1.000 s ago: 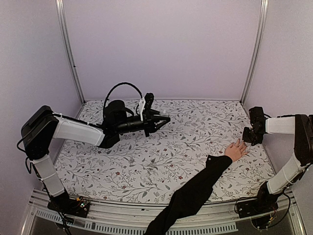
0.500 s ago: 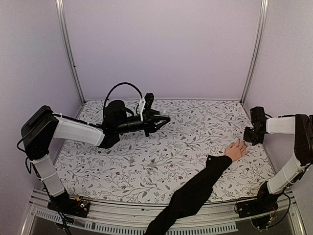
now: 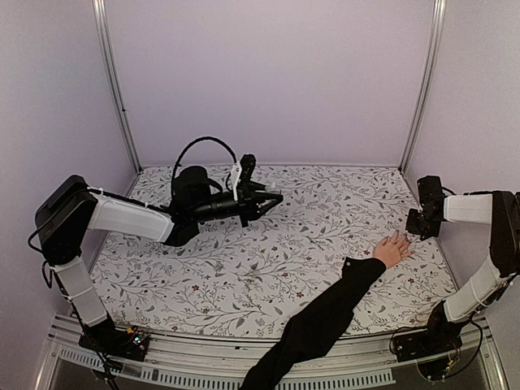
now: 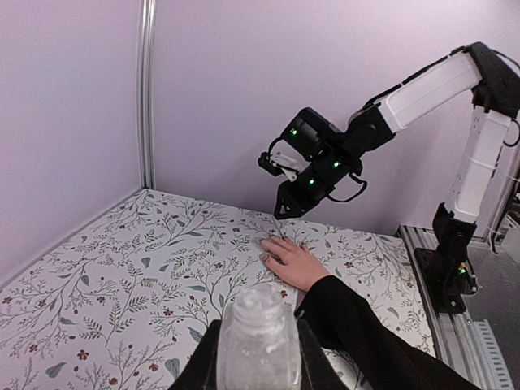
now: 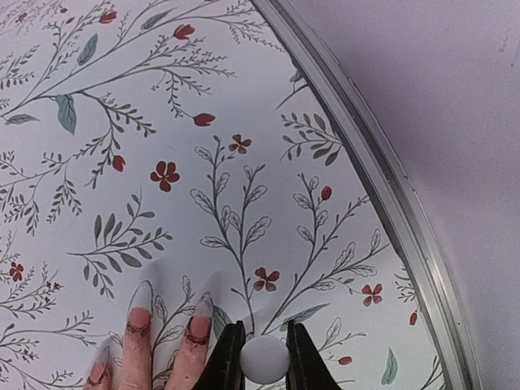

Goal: Paint the nails
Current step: Paint the nail polish on the nail.

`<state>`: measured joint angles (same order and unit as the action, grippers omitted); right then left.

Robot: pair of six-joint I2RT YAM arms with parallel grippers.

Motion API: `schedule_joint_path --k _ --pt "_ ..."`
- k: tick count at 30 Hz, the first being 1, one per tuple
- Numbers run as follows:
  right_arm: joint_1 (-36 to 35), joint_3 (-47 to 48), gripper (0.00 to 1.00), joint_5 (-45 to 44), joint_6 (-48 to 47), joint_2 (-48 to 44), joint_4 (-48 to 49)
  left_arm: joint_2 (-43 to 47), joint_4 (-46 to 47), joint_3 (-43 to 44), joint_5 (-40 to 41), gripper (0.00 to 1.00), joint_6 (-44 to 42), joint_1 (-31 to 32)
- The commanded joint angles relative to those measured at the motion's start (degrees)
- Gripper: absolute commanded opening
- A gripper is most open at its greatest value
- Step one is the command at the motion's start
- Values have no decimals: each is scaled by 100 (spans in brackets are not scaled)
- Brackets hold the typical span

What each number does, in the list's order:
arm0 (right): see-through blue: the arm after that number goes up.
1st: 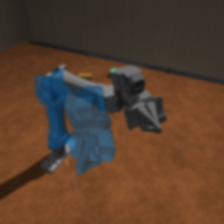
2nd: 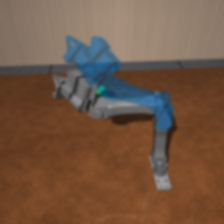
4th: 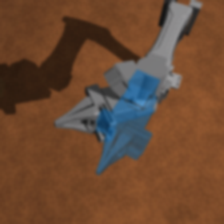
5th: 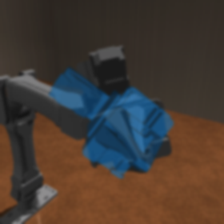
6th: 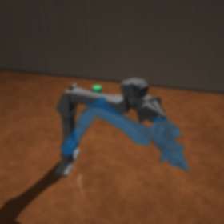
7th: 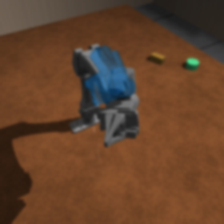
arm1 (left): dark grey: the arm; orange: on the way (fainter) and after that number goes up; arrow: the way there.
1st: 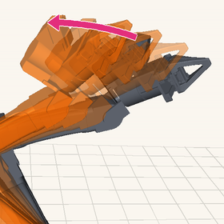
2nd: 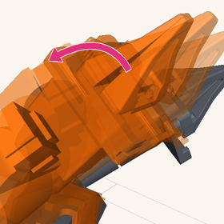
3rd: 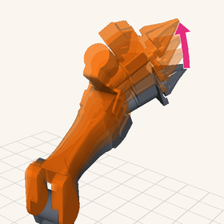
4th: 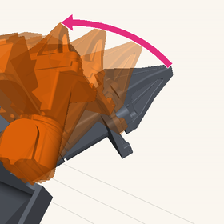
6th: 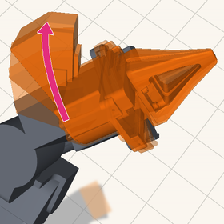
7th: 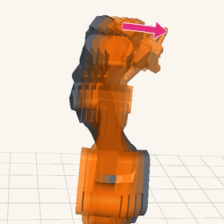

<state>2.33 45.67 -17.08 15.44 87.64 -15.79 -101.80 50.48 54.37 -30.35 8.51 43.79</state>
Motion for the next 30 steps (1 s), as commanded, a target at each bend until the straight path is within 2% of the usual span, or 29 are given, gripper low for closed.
schedule_joint_path --k 1,7,16,30 --pt "31 -17 0 -124 -43 -407 132 116 123 -3 14 0 12 -72" --pt "27 -100 0 69 -56 -668 56 109 135 -5 3 0 13 -72" --pt "-179 -141 0 119 54 -382 -155 107 180 -13 11 0 37 -69" --pt "-195 -134 0 -72 65 -247 22 92 184 -6 25 0 54 -68"
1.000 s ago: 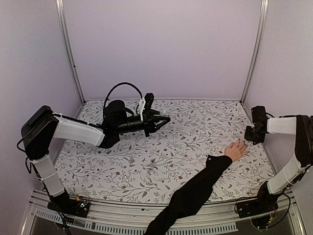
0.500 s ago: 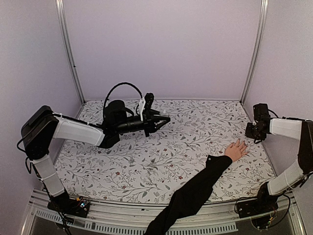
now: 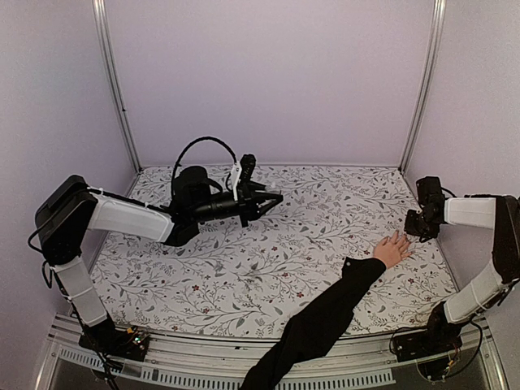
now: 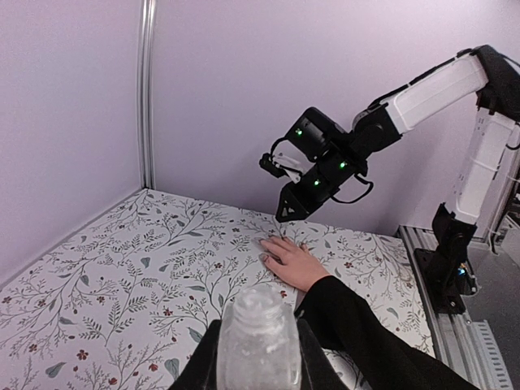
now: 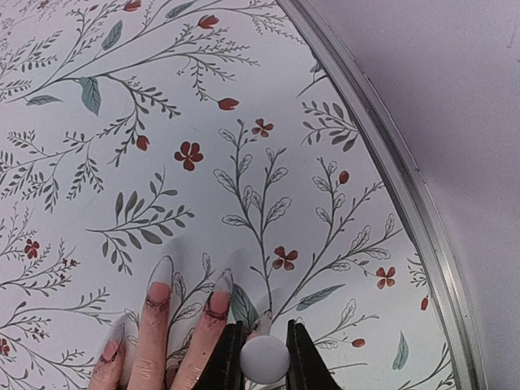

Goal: Paint the nails
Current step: Paint the nail polish on the nail.

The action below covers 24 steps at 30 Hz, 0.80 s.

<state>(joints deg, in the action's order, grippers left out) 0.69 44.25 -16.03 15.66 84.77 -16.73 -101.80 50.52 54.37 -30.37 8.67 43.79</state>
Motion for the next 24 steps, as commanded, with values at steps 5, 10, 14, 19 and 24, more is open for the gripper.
schedule_joint_path --k 5,10,14,19,24 --pt "-33 78 0 -143 44 124 191 90 174 8 14 0 38 -71" --pt "-26 136 0 -139 43 240 227 108 155 -13 33 0 15 -71" --pt "-30 137 0 -185 34 288 269 103 166 -5 37 0 23 -71" --pt "-28 178 0 -182 25 344 336 90 162 -5 42 0 18 -72" --pt "-27 246 0 -267 -34 406 355 99 157 -17 48 0 18 -68"
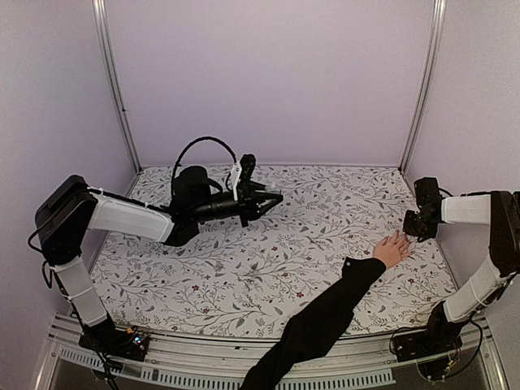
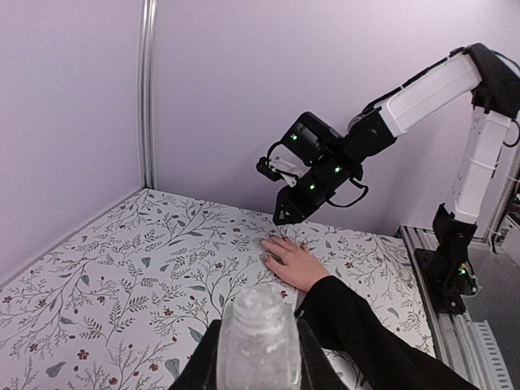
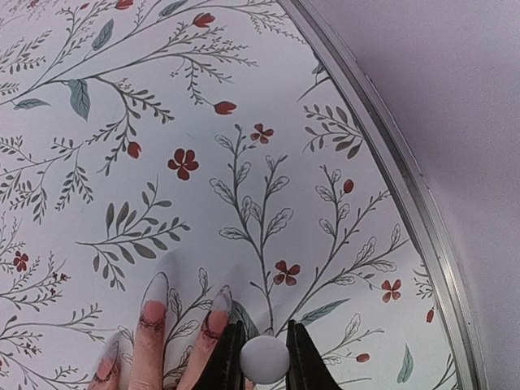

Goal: Paint the nails
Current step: Paint the nail polish on the nail.

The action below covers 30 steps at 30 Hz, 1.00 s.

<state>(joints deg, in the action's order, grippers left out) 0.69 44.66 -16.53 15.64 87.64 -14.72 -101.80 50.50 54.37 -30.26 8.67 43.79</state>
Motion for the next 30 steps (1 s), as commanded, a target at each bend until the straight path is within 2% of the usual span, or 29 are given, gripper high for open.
schedule_joint_path --k 1,30 --pt "-33 209 0 -226 -43 132 156 99 163 -22 38 0 20 -71" --pt "151 354 0 -144 -230 39 181 143 161 -75 69 0 16 -71"
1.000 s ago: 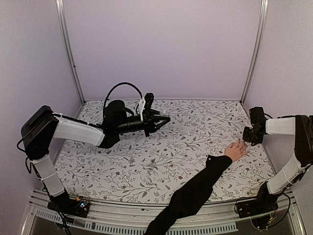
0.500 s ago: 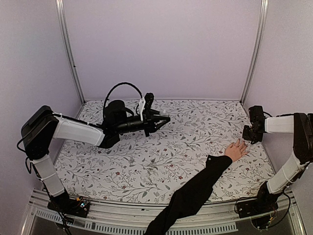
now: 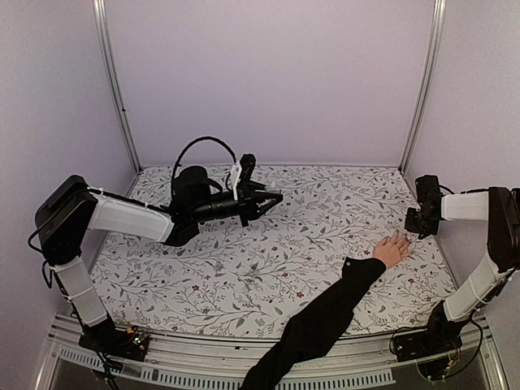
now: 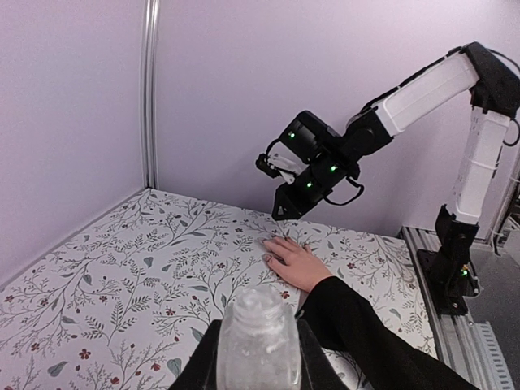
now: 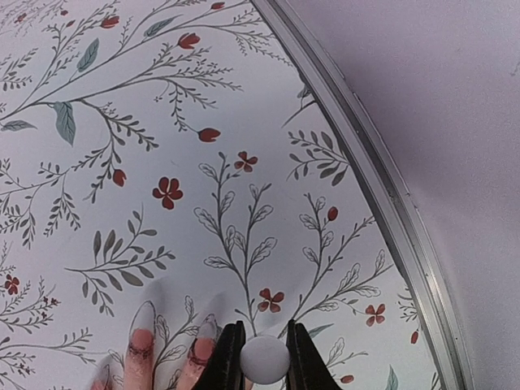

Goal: Paint the nails
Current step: Paint the nail polish on the nail.

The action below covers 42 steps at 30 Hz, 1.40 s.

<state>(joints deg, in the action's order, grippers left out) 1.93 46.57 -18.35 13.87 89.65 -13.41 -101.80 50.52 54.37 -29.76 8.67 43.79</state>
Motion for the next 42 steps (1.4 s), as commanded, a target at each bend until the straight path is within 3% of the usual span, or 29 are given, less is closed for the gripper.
schedule_joint_path --k 1,11,42 --pt "19 160 0 94 -48 -231 50 145 167 -76 15 0 15 -68" --pt "-4 13 0 452 -22 -325 37 125 160 -41 8 0 24 -71" --pt "-8 -133 0 186 172 -251 -172 47 160 39 -21 0 32 -67"
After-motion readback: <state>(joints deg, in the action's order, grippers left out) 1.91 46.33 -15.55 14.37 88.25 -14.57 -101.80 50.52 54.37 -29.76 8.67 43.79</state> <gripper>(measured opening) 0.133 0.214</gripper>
